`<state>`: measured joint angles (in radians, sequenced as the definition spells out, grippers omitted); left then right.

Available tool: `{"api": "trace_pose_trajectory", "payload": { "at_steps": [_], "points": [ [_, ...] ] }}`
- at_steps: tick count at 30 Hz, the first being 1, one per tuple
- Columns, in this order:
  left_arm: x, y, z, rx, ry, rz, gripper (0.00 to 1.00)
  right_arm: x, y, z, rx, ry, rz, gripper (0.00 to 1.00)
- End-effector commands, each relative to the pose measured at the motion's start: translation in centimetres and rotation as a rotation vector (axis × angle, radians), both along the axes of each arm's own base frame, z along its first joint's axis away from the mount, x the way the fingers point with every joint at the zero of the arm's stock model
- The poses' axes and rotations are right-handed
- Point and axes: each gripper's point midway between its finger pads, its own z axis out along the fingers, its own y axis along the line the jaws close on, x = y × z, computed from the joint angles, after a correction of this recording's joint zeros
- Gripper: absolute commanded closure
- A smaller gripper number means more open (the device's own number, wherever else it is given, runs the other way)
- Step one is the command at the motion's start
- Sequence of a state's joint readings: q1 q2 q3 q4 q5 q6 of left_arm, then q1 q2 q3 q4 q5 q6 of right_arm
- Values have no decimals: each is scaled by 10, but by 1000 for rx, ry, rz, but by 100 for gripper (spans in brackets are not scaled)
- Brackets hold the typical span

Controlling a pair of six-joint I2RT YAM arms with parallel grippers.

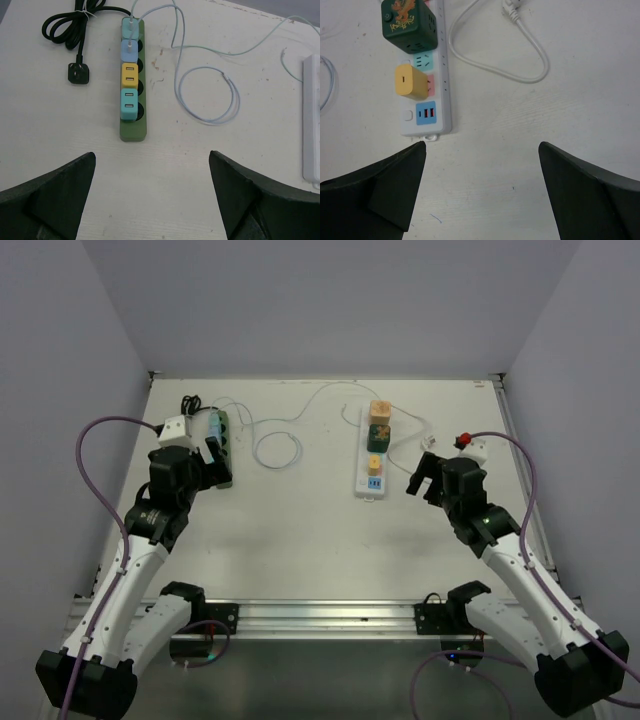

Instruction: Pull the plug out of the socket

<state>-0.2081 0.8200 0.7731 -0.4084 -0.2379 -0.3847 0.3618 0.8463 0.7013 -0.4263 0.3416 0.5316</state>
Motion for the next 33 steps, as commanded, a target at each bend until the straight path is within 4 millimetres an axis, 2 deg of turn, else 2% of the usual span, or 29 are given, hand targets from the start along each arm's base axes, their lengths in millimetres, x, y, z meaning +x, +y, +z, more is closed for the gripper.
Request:
{"api": "trace_pose_trajectory", "payload": {
  "at_steps": [1,5,12,20,21,23,24,25,27,28,29,30,32,33],
  "points": [
    [2,-1,7,-8,-19,-4,0,5,-1,18,20,-44,-34,1],
    [2,0,6,-3,-18,1,0,4,-1,22,37,-76,-29,1],
    [5,3,1,17,4,15,1,-3,-3,17,-7,-94,16,1],
    [16,7,-8,59,66,38,0,-6,23,17,30,-87,176,1],
    [19,8,-14,70,98,44,1,-6,25,16,33,-86,187,1],
    [26,10,-10,80,112,65,0,-6,31,16,45,-77,218,1],
    [31,10,-20,87,150,68,0,-6,33,17,49,-74,228,1],
    [37,11,-14,90,151,79,1,-7,33,17,50,-67,232,1],
    [45,10,-27,100,206,88,0,-9,37,15,58,-54,252,1],
    [52,7,-21,91,204,81,0,-9,38,16,63,-56,254,1],
    [56,6,-22,90,212,77,1,-10,39,17,68,-58,260,1],
    [62,4,-30,100,241,70,0,-11,40,17,72,-60,268,1],
    [74,3,-27,108,245,67,1,-12,42,19,81,-67,273,1],
    [79,2,-37,123,283,64,0,-12,42,19,85,-74,276,1]
  ]
}}
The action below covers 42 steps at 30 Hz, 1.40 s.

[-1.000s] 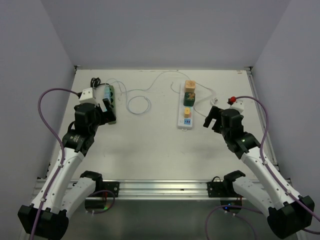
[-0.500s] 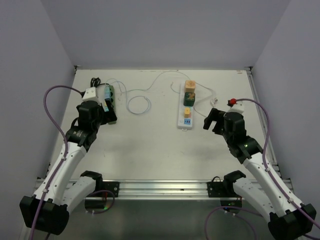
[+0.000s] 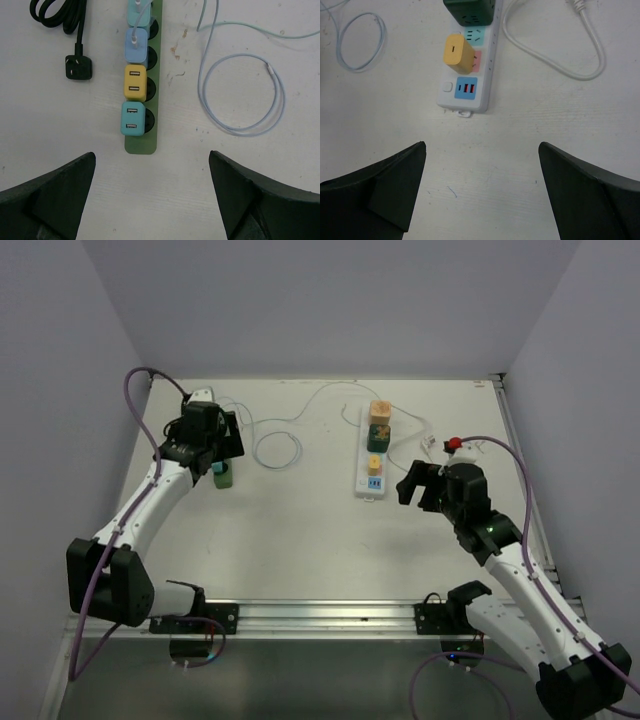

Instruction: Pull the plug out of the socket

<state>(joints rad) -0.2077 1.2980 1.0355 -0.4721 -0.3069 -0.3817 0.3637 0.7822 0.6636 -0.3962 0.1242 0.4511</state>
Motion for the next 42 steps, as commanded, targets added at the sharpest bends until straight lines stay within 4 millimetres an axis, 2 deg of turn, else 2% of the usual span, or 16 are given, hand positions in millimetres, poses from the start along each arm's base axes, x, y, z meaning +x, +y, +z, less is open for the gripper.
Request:
{"api": "trace_pose_trajectory", "payload": {
  "at_steps": [1,5,6,8,10,16,20,21,26,27,32,34,35,37,38,42],
  "points": [
    [21,5,12,33,13,17,0,2,10,19,37,-63,50,1],
    [34,8,-5,80,64,20,0,0,11,23,48,-75,58,1],
    [36,11,-18,96,109,25,0,-1,11,24,49,-79,58,1],
    [41,22,-22,122,135,60,0,-1,11,26,53,-85,59,1],
    [45,28,-36,128,163,74,0,-1,12,25,59,-89,62,1],
    [54,26,-78,112,249,63,4,-1,13,25,59,-83,66,1],
    [59,27,-94,112,278,63,19,-1,13,24,57,-80,72,1],
    [61,29,-96,111,280,70,28,-1,13,24,56,-80,67,1],
    [60,30,-95,90,261,78,54,0,13,22,53,-73,65,1],
    [56,29,-95,81,260,79,65,0,13,21,53,-72,65,1],
    [41,25,-95,40,269,96,95,-1,13,22,53,-72,68,1],
    [30,22,-99,16,286,93,98,0,14,20,50,-64,70,1],
    [27,21,-92,1,268,97,99,0,14,19,52,-62,69,1],
    [10,18,-98,-25,287,118,100,0,15,18,51,-56,73,1],
    [5,16,-93,-36,272,120,100,0,15,17,51,-53,75,1],
    [-28,-7,-98,-66,284,138,100,0,15,15,46,-43,77,1]
  ]
}}
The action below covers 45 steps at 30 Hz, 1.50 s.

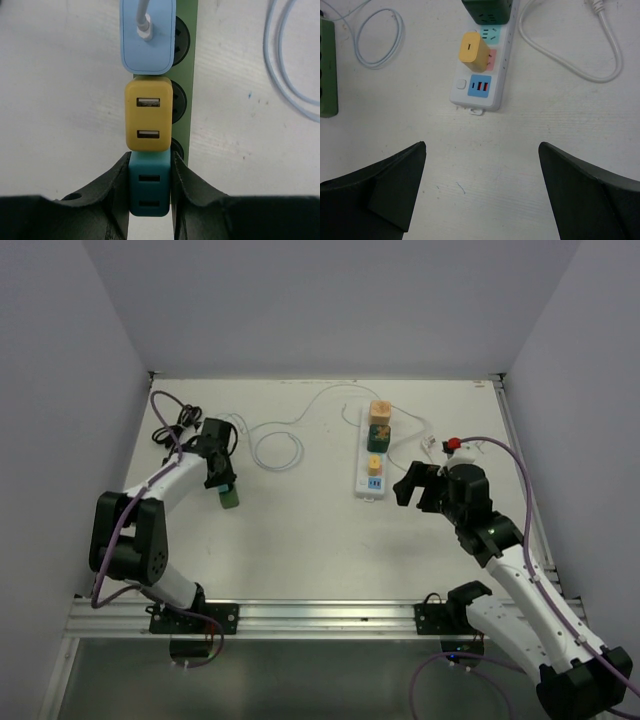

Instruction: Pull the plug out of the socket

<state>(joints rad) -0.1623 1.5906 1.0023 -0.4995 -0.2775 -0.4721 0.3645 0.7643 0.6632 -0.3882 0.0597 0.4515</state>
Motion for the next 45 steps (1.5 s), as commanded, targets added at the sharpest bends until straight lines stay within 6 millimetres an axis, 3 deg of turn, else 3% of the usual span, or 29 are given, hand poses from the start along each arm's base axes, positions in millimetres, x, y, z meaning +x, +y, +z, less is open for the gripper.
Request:
{"api": "trace_pose_trajectory", "payload": {
  "at_steps": [1,9,11,14,18,22,23,28,34,41,45],
  "points": [
    [-24,-23,14,-45,-38,53,100,4,5,9,8,-31,23,1],
    [-84,-108,13,-228,-59,-4,99,5,5,7,2,-23,26,1],
    [-90,-123,18,-269,-65,-17,98,5,5,6,1,-21,26,1],
    [-99,-162,30,-331,-82,-58,98,6,5,7,1,-22,24,1],
    [-104,-193,33,-321,-77,-110,88,6,5,5,-3,-16,26,1],
    [-111,-210,12,-270,-15,-136,75,5,6,4,-2,-11,31,1],
    [-111,-215,11,-272,-11,-144,67,5,6,3,-2,-10,28,1],
    [-111,-220,7,-245,4,-150,26,6,6,1,-8,-5,31,1],
    [-105,-218,34,-245,-68,-176,3,8,5,0,-16,-1,28,1],
    [-101,-180,78,-110,-163,-181,0,6,11,-2,-23,9,76,1],
    [-92,-161,104,-83,-208,-235,1,0,33,1,20,-2,207,1]
  ]
}}
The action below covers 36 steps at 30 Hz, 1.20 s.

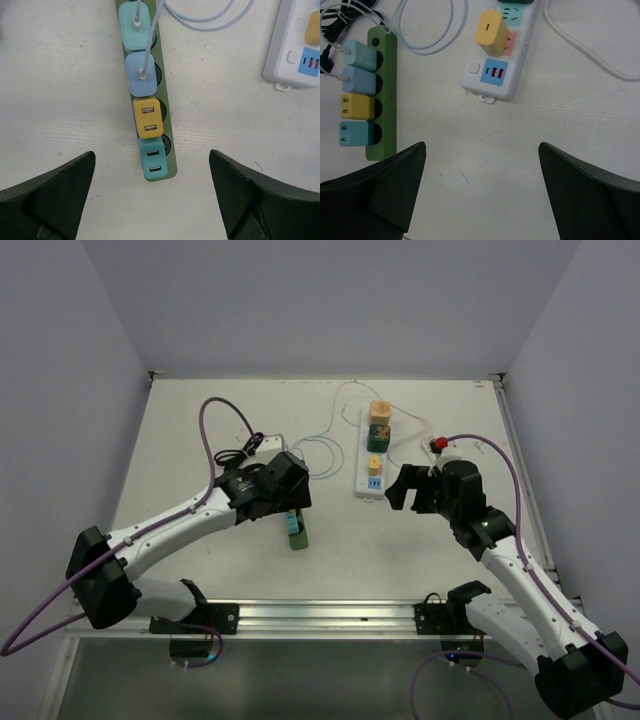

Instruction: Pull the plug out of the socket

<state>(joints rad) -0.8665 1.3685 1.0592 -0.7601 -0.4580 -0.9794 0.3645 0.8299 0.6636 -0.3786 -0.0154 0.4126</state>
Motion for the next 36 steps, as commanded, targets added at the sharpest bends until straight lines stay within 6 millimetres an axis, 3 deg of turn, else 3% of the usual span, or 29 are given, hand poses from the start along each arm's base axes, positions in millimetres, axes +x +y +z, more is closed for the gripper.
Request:
{"api": "trace_pose_trajectory", "payload": {
  "at_steps": [1,2,5,9,13,15,17,19,21,22,23,27,32,35,36],
  "points": [
    [15,28,39,64,-89,-34,0,0,23,16,49,-58,138,1],
    [26,43,44,95,-97,-45,0,-2,27,18,61,-67,161,1],
    [51,60,62,116,-157,-62,0,-8,42,25,89,-108,225,1],
    [75,55,73,163,-192,-119,0,-17,61,27,97,-121,288,1],
    [94,42,61,201,-180,-162,3,-26,85,25,74,-134,330,1],
    [101,35,59,187,-195,-187,6,-34,107,22,37,-125,390,4],
    [106,29,56,183,-200,-213,11,-41,127,28,-9,-157,419,9],
    [111,27,54,181,-210,-223,16,-42,142,20,-69,-151,430,11],
    [114,29,53,192,-219,-229,17,-46,162,30,-89,-193,434,16],
    [115,31,52,191,-223,-229,18,-46,171,17,-129,-173,445,18],
    [114,35,48,195,-220,-229,18,-51,185,23,-130,-190,463,20],
    [119,48,47,197,-241,-199,18,-44,216,10,-169,-185,442,24],
    [114,78,67,246,-304,-86,14,-38,260,-11,-175,-141,486,27],
    [110,90,84,255,-355,-34,11,-36,276,-16,-183,-128,491,27],
    [108,97,91,263,-373,-5,11,-35,278,-28,-202,-106,487,27]
  ]
}}
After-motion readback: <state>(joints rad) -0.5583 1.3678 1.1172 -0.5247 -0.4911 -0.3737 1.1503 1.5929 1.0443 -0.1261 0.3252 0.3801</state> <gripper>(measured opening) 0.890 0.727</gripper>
